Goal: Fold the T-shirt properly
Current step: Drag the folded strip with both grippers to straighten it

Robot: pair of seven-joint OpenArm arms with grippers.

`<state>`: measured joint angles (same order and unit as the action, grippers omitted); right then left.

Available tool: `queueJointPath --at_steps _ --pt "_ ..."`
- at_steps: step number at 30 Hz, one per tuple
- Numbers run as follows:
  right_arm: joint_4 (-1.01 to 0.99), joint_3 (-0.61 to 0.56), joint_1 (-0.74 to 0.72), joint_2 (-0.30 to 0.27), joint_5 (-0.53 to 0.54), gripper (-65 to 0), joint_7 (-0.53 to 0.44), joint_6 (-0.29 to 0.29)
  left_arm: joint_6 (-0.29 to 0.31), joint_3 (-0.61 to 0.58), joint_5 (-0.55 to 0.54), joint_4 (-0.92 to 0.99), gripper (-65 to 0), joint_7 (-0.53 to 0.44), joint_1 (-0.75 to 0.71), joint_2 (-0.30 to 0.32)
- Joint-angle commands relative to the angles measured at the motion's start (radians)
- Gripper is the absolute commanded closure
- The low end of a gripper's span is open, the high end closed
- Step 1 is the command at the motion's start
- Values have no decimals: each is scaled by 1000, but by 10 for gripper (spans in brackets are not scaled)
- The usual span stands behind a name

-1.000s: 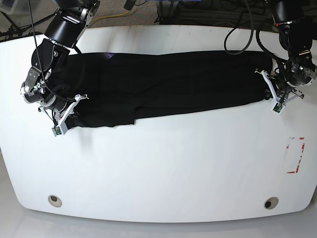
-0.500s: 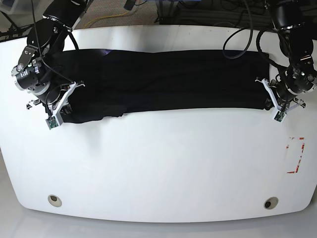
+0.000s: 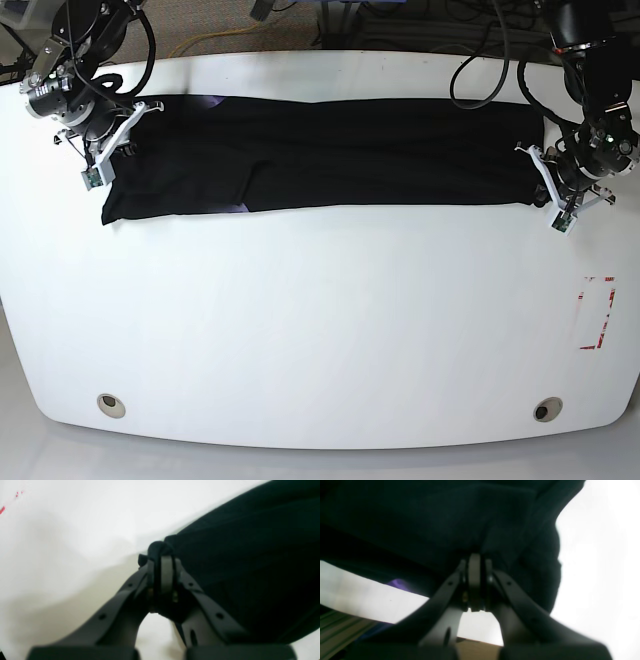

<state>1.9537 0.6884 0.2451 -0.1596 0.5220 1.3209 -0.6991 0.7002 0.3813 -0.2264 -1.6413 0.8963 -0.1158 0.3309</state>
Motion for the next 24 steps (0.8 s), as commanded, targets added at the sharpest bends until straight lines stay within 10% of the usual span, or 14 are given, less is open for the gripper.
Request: queueJointPath --at_steps 1,5,11,15,24 --pt "-21 3 -7 -8 -30 -10 -30 1 -2 -3 -1 -15 -3 -9 -12 29" --pt "-43 9 -3 -7 -69 -231 -34 1 -2 -72 -1 -14 -13 -6 -31 66" --pt "32 92 15 -5 8 -545 -28 1 -2 -110 -9 -18 -269 -6 -52 87" --pt "34 113 17 -7 119 -531 -28 1 -2 -95 -46 -40 -340 -6 -48 87" --pt "-90 12 -62 -4 211 -449 -34 1 -2 60 -485 -113 -332 146 -31 87"
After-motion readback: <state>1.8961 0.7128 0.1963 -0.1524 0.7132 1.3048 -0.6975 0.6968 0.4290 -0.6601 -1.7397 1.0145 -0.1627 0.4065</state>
